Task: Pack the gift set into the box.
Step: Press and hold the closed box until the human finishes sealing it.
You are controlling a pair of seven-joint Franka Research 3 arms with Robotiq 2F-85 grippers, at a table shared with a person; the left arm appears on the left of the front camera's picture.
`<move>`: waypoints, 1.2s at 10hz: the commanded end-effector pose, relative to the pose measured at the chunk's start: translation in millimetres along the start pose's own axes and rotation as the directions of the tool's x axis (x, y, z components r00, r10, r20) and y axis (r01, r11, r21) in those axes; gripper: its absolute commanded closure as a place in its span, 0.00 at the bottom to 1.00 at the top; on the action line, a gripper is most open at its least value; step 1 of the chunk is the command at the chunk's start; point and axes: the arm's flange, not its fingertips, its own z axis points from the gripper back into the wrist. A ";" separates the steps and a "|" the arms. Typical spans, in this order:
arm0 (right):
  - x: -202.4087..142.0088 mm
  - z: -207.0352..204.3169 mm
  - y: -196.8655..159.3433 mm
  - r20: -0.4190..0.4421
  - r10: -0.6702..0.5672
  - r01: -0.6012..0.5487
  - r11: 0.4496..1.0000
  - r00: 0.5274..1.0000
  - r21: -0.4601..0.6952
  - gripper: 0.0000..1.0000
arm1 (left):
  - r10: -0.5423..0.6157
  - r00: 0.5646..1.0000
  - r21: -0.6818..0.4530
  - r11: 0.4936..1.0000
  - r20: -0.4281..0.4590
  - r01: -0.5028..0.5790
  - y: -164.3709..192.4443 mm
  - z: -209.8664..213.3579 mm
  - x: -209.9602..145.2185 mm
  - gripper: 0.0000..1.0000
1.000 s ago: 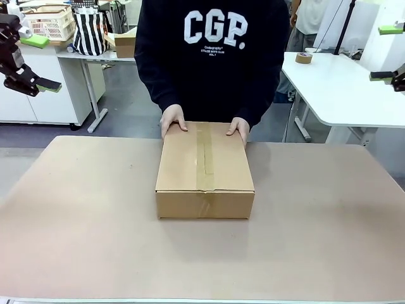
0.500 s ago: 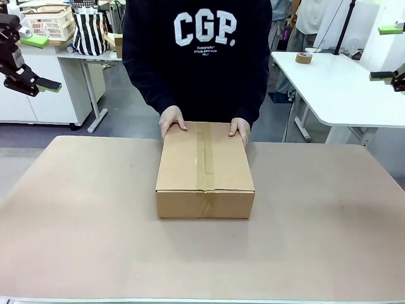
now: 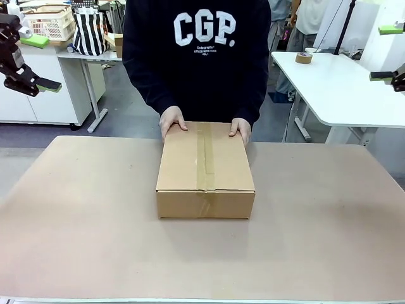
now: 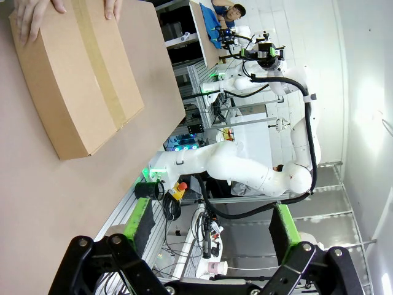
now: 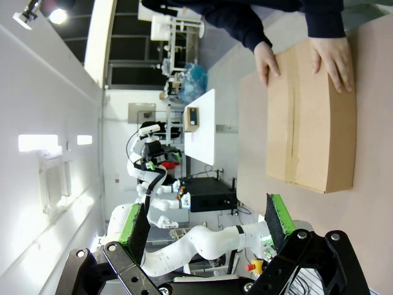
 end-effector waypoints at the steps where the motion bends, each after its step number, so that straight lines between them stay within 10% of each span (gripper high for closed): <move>1: -0.4 -0.6 3.7 0.002 -0.015 0.015 1.000 1.000 0.022 0.00 | 0.011 1.000 0.004 1.000 0.001 -0.011 0.0 -1.1 -3.6 0.00; 5: 0.0 0.0 0.0 0.000 0.000 0.000 1.000 1.000 0.000 0.00 | 0.000 1.000 0.000 1.000 0.000 0.000 0.0 0.0 0.0 0.00; 7: 15.7 -41.5 11.0 -0.070 0.341 -0.345 0.937 0.937 -0.061 0.00 | -0.194 0.967 0.218 0.949 -0.165 0.228 6.2 -33.3 26.5 0.00; 9: 31.0 -91.3 14.1 -0.123 0.642 -0.654 0.748 0.757 -0.117 0.00 | -0.341 0.889 0.397 0.803 -0.307 0.445 22.6 -70.8 57.3 0.00; 12: 28.0 -180.3 -10.2 -0.158 0.919 -0.926 0.335 0.362 -0.172 0.00 | -0.521 0.737 0.395 0.625 -0.432 0.673 58.5 -125.2 89.4 0.00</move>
